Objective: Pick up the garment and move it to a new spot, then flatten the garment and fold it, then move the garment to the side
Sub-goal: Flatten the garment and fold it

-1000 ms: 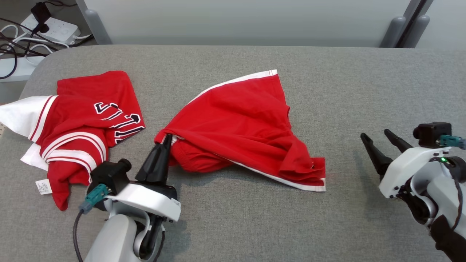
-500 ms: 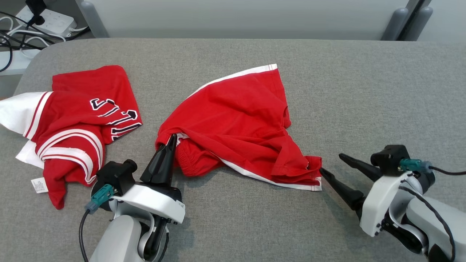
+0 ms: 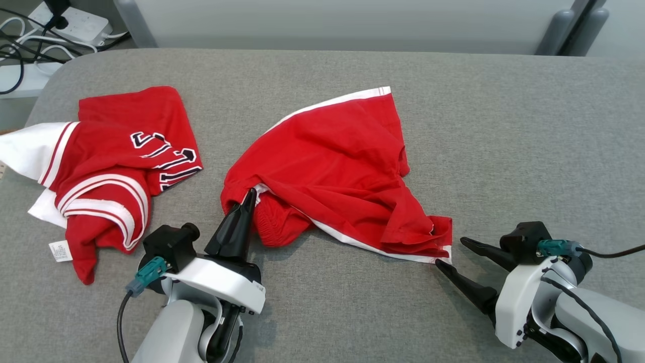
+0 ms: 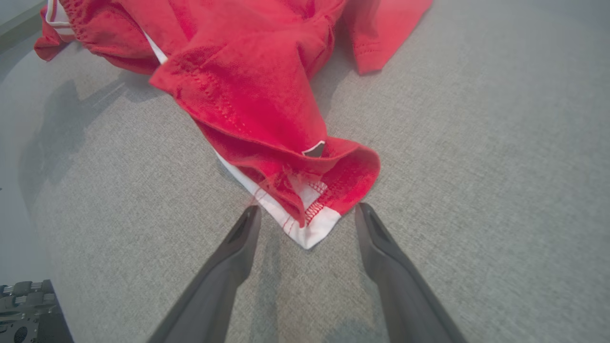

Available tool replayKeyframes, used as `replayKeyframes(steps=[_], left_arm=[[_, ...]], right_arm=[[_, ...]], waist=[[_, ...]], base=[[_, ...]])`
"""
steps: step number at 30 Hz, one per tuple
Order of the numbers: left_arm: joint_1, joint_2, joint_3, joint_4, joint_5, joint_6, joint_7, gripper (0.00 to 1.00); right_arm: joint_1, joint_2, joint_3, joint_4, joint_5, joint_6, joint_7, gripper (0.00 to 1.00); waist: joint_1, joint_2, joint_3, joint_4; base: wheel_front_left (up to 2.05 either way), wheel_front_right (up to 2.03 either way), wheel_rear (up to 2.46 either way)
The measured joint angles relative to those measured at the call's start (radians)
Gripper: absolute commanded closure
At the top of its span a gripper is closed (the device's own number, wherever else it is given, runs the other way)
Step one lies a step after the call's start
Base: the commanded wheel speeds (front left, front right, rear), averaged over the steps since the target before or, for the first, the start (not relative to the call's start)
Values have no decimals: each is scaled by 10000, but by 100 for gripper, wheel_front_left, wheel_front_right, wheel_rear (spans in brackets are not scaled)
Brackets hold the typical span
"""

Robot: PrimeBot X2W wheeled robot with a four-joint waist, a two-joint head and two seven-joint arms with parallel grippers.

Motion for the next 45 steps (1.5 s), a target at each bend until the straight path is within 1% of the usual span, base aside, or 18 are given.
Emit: replayKeyframes(steps=[8,9,10,11,12,16,21,25,28,30,31,32,34,36,40,41,42,45], left_arm=[[-5,2,-127,-6,-88,0,0,100],[-7,2,-134,-6,-90,0,0,100],[-8,2,-136,-6,-90,0,0,100],[-10,0,-136,-8,-90,0,0,100],[-12,0,-136,-8,-92,0,0,100],[-16,2,-127,-8,-92,0,0,100],[-188,2,-100,-21,-90,0,0,100],[-430,12,-362,-19,-75,0,0,100],[-851,245,-1172,148,-305,0,2,100],[-1259,566,-1615,332,-736,0,0,100],[-1259,566,-1615,332,-736,0,0,100],[-1682,984,-2038,537,-1158,0,2,100],[-2134,1369,-2451,692,-1664,0,167,100],[-2648,1737,-2794,740,-2136,0,500,100],[-3733,2428,-3033,477,-3664,0,1103,100],[-3733,2428,-3033,477,-3664,0,1103,100],[-4114,2694,-2953,159,-4612,0,1141,100],[-4215,3126,-3103,-146,-5806,0,1791,100]], right_arm=[[-218,316,59,384,-504,0,374,0],[-221,326,61,376,-525,0,435,8],[-220,328,61,362,-600,0,581,53],[-215,326,63,339,-650,0,767,72],[-213,320,63,320,-677,0,941,100],[-216,178,63,211,-679,0,1406,100],[-404,-2,98,-54,-385,0,1413,100],[-468,33,-245,-1053,1820,-2,897,100],[-692,81,-773,-2034,3547,-2,487,100],[-960,52,-1175,-2406,4270,-2,196,100],[-960,52,-1175,-2406,4270,-2,196,100],[-1168,13,-1670,-2638,4878,-4,-71,100],[-1291,4,-2174,-2658,5292,-10,-299,100],[-1417,-2,-2627,-2617,5407,-12,-445,100],[-1689,21,-3674,-2504,5442,-12,-550,100],[-1689,21,-3674,-2504,5442,-12,-550,100],[-1732,33,-4190,-2420,5438,-12,-629,100],[-1661,-88,-4403,-2255,5524,-12,-593,100]], waist=[[0,0,146,364],[0,0,161,392],[0,0,176,414],[0,0,188,432],[0,0,197,444],[0,0,192,432],[0,0,142,316],[0,0,62,222],[0,0,-19,175],[0,0,-86,140],[0,0,-86,140],[0,0,-145,88],[0,0,-207,48],[0,0,-264,6],[0,0,-385,-71],[0,0,-385,-71],[0,0,-449,-115],[0,0,-559,-179]], base=[[0,0,0],[0,0,0],[0,0,0],[0,0,0],[0,0,0],[0,0,0],[0,0,0],[0,0,0],[0,0,0],[0,0,0],[0,0,0],[0,0,0],[0,0,0],[0,0,0],[0,0,0],[0,0,0],[0,0,0],[0,0,0]])
